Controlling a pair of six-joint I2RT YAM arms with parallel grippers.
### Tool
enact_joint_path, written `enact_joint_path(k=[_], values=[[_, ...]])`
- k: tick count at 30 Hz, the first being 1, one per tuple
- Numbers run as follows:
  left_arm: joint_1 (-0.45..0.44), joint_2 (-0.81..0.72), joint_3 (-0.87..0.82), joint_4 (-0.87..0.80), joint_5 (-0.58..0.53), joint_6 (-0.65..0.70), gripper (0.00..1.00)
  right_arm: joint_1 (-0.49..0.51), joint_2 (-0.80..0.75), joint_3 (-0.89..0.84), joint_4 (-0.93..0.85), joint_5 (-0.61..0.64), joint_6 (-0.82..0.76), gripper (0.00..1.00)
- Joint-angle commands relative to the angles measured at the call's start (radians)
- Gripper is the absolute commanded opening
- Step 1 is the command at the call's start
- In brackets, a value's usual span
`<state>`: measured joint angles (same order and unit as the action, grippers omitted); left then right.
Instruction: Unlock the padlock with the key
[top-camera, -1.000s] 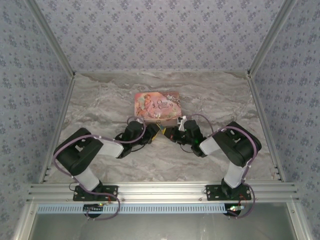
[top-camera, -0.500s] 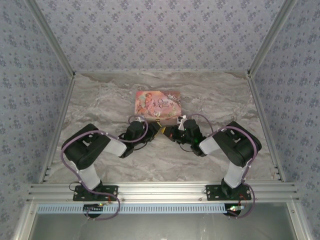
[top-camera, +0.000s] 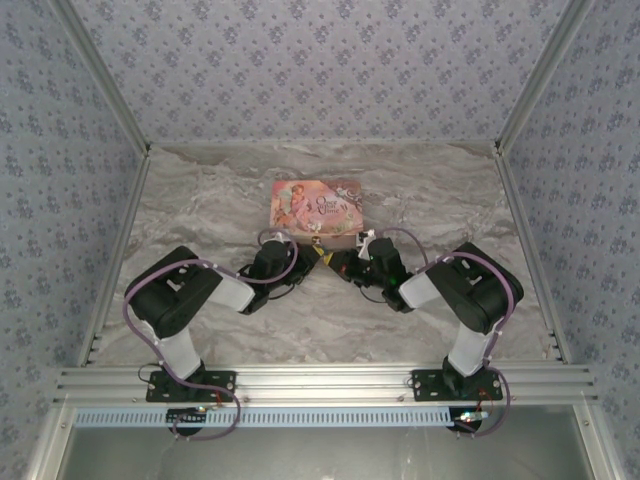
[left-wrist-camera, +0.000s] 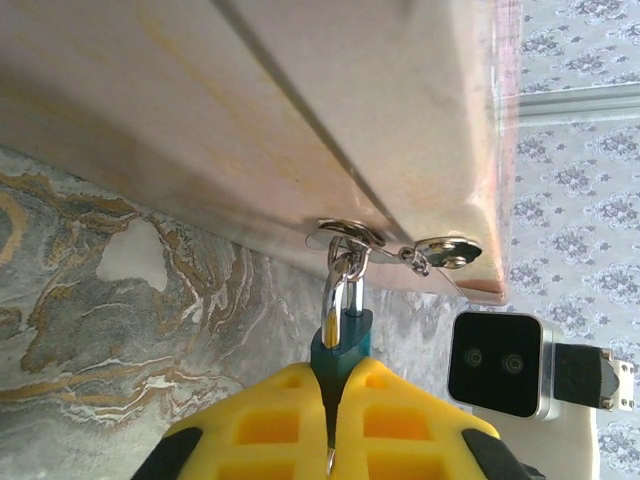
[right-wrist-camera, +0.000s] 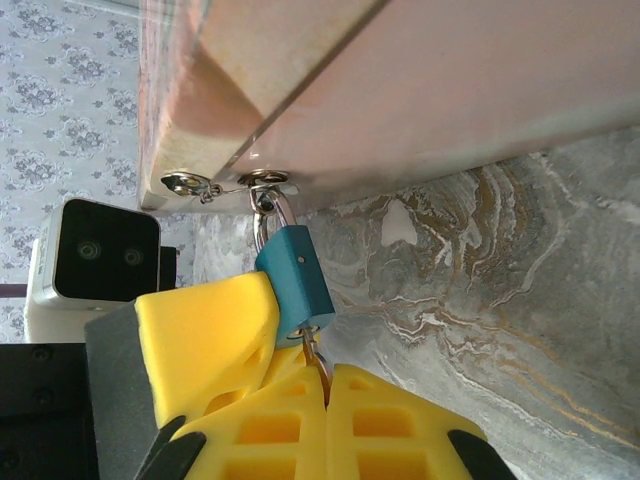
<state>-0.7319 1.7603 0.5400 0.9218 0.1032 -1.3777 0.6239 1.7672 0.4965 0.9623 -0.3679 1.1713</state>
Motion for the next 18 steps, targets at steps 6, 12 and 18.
enact_joint_path(k=[6, 12, 18], values=[[-0.015, 0.007, 0.028, 0.034, -0.009, 0.019, 0.04, -0.031, 0.013, 0.046, -0.024, -0.022, -0.082, 0.0], [-0.018, 0.005, 0.026, 0.038, -0.007, 0.019, 0.02, -0.054, 0.045, 0.067, 0.008, -0.059, -0.108, 0.0], [-0.02, 0.005, 0.026, 0.037, -0.005, 0.019, 0.01, -0.072, 0.057, 0.082, 0.041, -0.071, -0.124, 0.0]])
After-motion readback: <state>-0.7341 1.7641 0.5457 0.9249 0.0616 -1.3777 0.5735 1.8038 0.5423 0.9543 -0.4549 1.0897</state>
